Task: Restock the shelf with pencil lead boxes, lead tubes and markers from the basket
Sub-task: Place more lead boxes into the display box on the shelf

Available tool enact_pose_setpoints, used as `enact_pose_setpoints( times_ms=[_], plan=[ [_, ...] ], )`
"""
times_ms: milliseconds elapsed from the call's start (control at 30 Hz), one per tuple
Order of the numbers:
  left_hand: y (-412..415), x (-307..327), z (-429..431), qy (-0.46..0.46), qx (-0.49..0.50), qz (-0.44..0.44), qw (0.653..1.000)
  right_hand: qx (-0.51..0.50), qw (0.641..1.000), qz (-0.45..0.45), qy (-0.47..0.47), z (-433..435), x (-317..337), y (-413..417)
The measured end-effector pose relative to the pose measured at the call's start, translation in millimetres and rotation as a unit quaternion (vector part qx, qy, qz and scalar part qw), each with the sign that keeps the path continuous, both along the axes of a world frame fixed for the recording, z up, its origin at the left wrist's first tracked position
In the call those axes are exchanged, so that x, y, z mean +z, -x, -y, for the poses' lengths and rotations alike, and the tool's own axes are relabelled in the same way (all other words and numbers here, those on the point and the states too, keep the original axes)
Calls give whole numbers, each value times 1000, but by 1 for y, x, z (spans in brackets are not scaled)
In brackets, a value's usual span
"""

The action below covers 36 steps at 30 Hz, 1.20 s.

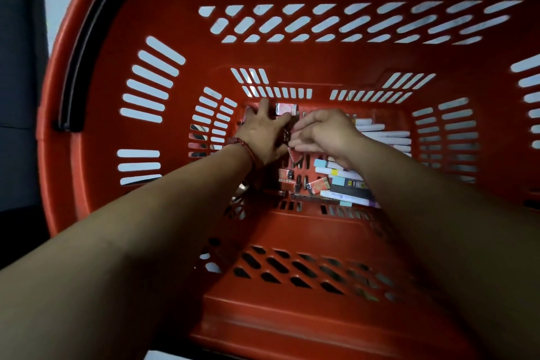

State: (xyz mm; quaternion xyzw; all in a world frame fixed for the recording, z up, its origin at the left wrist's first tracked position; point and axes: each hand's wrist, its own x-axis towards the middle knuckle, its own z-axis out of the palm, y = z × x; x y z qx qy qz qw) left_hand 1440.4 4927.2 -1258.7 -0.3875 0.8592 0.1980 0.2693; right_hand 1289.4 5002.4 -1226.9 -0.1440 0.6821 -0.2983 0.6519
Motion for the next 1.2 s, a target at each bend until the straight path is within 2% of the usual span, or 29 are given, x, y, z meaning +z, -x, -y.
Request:
enact_pose_setpoints(
  times_ms=[67, 133, 200, 300, 433, 533, 633, 733, 833, 900, 967, 1000, 1067, 1100, 1200],
  plan=[
    [1, 2, 2, -12, 4, 3, 1000, 84, 995, -62, 8, -3, 2, 3],
    [1, 3, 5, -25, 7, 2, 1000, 217, 967, -131, 11, -8, 1, 6],
    [2, 5, 8, -24, -5, -7, 1000, 369, 917, -153, 3, -16, -1, 5],
    [2, 9, 11, -29, -14, -30, 999, 545, 810, -216, 18, -29, -1, 2],
    [5, 16, 16, -36, -15, -31, 999, 627, 726, -279, 44, -34, -1, 0],
    [9, 23, 24, -82, -21, 21, 996, 672, 671, -309, 47, -31, -3, -7],
    [5, 26, 32, -123, -17, 70, 990, 693, 649, -313, 26, -32, -7, -15],
    [-6, 29, 36, -128, 7, 66, 990, 678, 665, -314, 19, -32, -8, -18],
    [-15, 33, 37, -123, 31, 62, 990, 679, 664, -313, 34, -33, -7, -16],
    [-19, 34, 35, -107, 53, 37, 992, 657, 684, -313, 51, -35, -8, -15],
    [-19, 38, 29, -89, 71, 15, 993, 600, 735, -308, 70, -35, -10, -16],
    [-18, 39, 26, -78, 74, 4, 994, 547, 785, -283, 67, -35, -12, -16],
    [-19, 43, 22, -69, 77, -14, 995, 420, 889, -175, 50, -34, -15, -19],
    [-21, 45, 20, -75, 80, -17, 994, 365, 922, -123, 45, -33, -15, -20],
    [-25, 49, 18, -115, 122, -43, 985, 263, 963, -45, 44, -31, -11, -19]
  ],
)
